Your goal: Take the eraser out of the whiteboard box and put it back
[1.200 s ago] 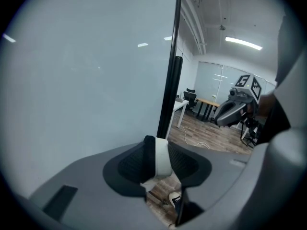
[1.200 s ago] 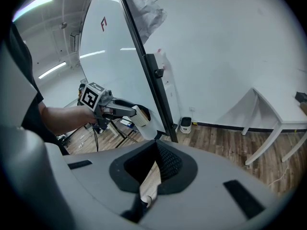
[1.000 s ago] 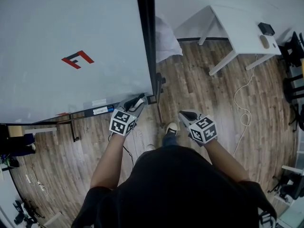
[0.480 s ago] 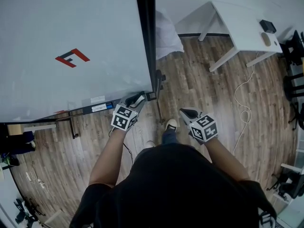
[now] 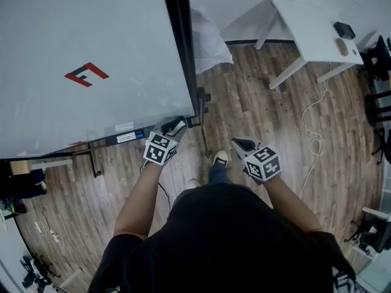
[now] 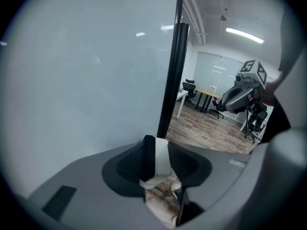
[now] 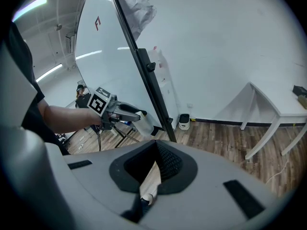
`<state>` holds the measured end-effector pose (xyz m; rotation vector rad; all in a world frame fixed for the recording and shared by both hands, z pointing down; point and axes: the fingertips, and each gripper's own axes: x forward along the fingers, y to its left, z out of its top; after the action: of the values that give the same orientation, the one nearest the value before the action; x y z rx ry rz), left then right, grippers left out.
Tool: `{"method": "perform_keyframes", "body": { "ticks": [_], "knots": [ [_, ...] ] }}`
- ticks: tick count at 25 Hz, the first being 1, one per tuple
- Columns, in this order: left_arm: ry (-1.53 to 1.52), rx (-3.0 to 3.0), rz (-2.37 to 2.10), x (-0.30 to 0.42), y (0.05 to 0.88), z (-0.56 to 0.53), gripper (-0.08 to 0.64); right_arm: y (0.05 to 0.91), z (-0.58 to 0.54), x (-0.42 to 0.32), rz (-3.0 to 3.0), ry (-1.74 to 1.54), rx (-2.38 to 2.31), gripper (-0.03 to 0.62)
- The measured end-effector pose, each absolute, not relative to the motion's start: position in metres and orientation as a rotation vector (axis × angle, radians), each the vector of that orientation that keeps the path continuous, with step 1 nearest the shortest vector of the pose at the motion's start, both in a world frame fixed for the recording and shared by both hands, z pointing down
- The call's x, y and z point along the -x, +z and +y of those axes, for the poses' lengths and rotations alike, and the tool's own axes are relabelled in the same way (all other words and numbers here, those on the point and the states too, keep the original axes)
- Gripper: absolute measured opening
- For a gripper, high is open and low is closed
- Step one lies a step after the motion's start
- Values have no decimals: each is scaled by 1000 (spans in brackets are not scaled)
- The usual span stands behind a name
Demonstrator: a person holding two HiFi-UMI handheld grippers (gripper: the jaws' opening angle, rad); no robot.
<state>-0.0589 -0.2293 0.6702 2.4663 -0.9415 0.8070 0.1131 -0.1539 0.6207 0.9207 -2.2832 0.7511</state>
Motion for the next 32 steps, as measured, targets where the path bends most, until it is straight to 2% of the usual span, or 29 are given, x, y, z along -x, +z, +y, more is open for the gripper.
{"method": "perform_keyframes", "body": {
  "ticks": [14, 32],
  "knots": [
    [797, -2485, -982, 61, 656, -227, 169, 612, -150, -114, -2297, 736, -938, -6],
    [694, -2556, -1066, 81, 599, -196, 173, 586, -139, -93, -2353, 652, -906, -6]
  ]
}}
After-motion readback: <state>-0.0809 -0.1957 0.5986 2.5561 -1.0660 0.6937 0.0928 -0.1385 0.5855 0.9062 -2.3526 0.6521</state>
